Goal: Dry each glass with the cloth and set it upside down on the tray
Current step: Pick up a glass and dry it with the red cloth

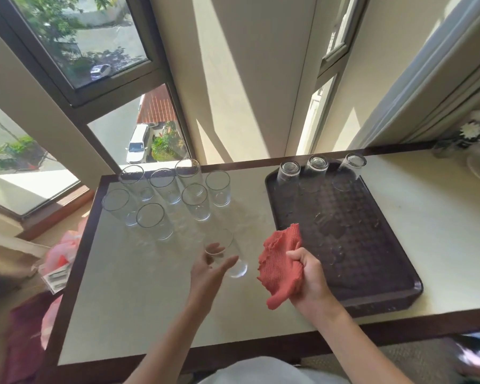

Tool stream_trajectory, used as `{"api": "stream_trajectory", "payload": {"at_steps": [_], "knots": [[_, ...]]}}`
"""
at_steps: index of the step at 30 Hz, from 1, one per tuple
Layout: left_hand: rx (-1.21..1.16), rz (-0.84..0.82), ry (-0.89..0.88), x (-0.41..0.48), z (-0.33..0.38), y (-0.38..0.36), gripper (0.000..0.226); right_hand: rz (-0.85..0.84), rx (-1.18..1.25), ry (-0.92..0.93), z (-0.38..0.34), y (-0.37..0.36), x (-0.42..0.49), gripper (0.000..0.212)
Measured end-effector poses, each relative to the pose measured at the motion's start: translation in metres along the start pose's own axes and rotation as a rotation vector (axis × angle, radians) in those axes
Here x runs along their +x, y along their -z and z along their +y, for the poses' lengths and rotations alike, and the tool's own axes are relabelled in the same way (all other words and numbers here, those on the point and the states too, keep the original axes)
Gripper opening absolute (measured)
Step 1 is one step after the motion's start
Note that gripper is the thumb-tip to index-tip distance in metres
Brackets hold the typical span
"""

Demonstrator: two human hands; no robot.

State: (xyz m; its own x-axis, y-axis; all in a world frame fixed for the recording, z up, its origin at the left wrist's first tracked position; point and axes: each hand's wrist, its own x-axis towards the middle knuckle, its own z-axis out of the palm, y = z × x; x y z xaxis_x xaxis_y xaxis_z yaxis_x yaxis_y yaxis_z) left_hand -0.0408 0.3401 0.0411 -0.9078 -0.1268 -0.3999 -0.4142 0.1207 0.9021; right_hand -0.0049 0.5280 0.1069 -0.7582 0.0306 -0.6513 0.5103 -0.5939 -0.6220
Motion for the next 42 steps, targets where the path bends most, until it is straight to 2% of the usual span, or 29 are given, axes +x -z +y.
{"api": "stream_trajectory", "payload": {"at_steps": [3, 4, 7, 10, 11, 12, 14, 16, 21, 22, 25, 29, 34, 38, 40, 42], "knots": [[-0.121, -0.285, 0.003, -0.036, 0.021, 0.004, 0.059, -0.096, -0.332, 0.176, 0.011, -0.019, -0.002, 0.046], [-0.168, -0.324, -0.011, -0.044, 0.025, 0.001, 0.063, -0.155, -0.448, 0.242, 0.017, -0.025, -0.004, 0.052], [-0.324, -0.246, -0.01, -0.06, 0.037, -0.01, 0.063, -0.225, -0.677, 0.491, 0.032, -0.047, -0.017, 0.062], [-0.454, -0.204, -0.037, -0.067, 0.048, -0.013, 0.068, -0.164, -0.935, 0.808, 0.042, -0.059, -0.018, 0.068], [-0.476, -0.188, -0.033, -0.068, 0.052, -0.012, 0.07, -0.156, -0.936, 0.838, 0.041, -0.06, -0.014, 0.066], [-0.487, -0.17, -0.031, -0.068, 0.053, -0.011, 0.073, -0.173, -0.878, 0.8, 0.037, -0.062, -0.01, 0.063], [-0.504, -0.157, -0.053, -0.066, 0.056, -0.008, 0.077, -0.273, -0.624, 0.597, 0.026, -0.069, 0.001, 0.057], [-0.539, -0.14, -0.071, -0.065, 0.061, -0.005, 0.078, -0.335, -0.45, 0.452, 0.023, -0.073, 0.01, 0.065], [-0.444, -0.033, -0.042, -0.05, 0.07, 0.008, 0.067, -0.321, -0.732, 0.636, 0.043, -0.074, -0.017, 0.06], [-0.436, -0.011, -0.033, -0.048, 0.071, 0.008, 0.062, -0.333, -0.741, 0.638, 0.043, -0.072, -0.017, 0.061], [-0.369, -0.04, -0.022, -0.055, 0.077, -0.003, 0.046, -0.268, -0.56, 0.531, 0.026, -0.073, 0.008, 0.058], [-0.456, -0.11, -0.014, -0.06, 0.082, -0.009, 0.059, -0.255, -0.541, 0.518, 0.012, -0.082, 0.006, 0.053], [-0.499, 0.001, 0.007, -0.051, 0.085, 0.0, 0.063, -0.257, -0.666, 0.662, 0.033, -0.074, -0.012, 0.061], [-0.515, 0.021, 0.096, -0.055, 0.077, -0.006, 0.055, -0.257, -0.543, 0.487, 0.022, -0.08, 0.014, 0.046], [-0.5, -0.022, 0.063, -0.069, 0.073, -0.007, 0.054, -0.233, -0.519, 0.48, 0.023, -0.08, 0.006, 0.053], [-0.462, -0.047, 0.029, -0.068, 0.07, -0.004, 0.063, -0.223, -0.605, 0.535, 0.034, -0.076, 0.0, 0.062]]}}
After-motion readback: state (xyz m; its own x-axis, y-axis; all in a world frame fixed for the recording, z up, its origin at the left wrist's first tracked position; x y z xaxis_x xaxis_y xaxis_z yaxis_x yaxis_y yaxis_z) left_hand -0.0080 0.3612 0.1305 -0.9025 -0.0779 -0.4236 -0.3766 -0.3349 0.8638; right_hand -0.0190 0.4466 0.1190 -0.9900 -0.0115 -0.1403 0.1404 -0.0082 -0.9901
